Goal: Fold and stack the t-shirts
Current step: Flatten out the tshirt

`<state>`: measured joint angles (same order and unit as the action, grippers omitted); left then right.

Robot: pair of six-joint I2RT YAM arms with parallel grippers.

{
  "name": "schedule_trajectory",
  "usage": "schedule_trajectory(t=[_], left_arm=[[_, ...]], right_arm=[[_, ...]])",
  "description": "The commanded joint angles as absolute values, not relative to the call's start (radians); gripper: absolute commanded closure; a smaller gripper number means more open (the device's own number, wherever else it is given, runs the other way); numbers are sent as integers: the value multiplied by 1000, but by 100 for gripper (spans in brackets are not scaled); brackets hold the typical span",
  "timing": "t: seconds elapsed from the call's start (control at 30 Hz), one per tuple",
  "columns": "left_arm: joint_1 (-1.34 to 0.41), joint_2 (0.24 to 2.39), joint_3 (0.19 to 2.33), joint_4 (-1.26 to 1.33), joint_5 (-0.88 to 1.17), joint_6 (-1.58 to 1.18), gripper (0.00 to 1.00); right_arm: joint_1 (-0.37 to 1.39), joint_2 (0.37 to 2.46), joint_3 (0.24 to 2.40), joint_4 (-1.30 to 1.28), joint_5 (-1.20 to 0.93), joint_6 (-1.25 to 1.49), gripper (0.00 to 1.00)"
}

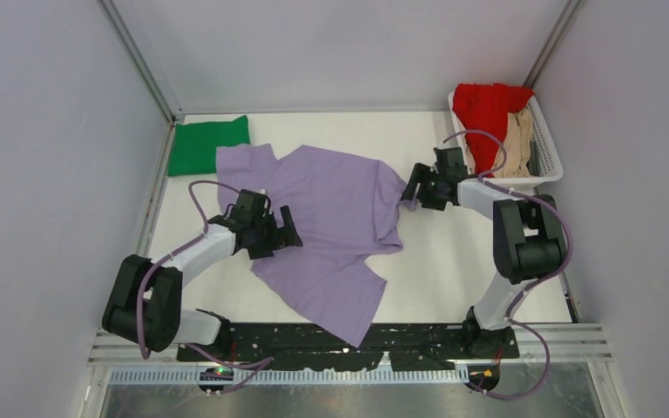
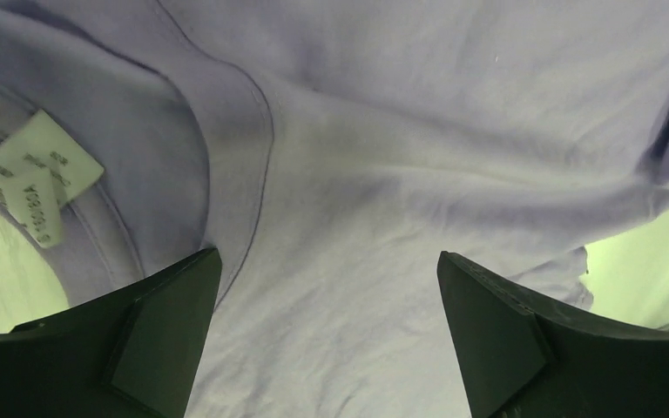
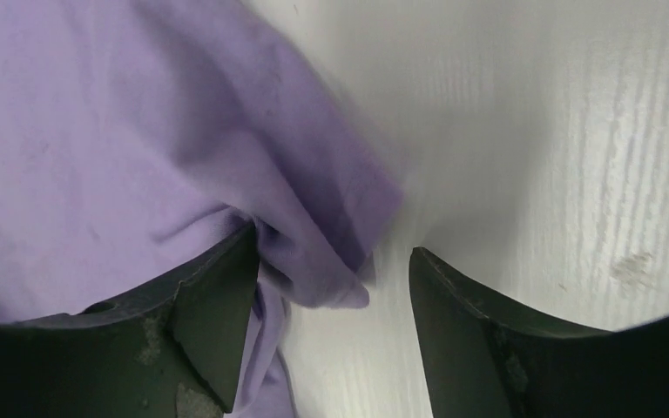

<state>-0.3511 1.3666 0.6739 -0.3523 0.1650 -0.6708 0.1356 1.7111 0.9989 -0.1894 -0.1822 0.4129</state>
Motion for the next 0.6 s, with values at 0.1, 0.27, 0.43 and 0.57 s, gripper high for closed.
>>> schedule_trajectory(t=[0.1,0.27,0.43,0.57], left_arm=[[-307,1443,655,-268,145,-681,0],[-234,1463,682,-283,109,-664,0],[-215,1468,755,-334,21,-615,0],[-200,1491,825,-375,-34,-589,0]], right_arm=[[211,1872,1169,-102,-135,440,54],[223,1773,1195,-194,-47,392,94],[278,1541,1219,-493,218,304,95],[364,1480,1326,-782,574,286,95]])
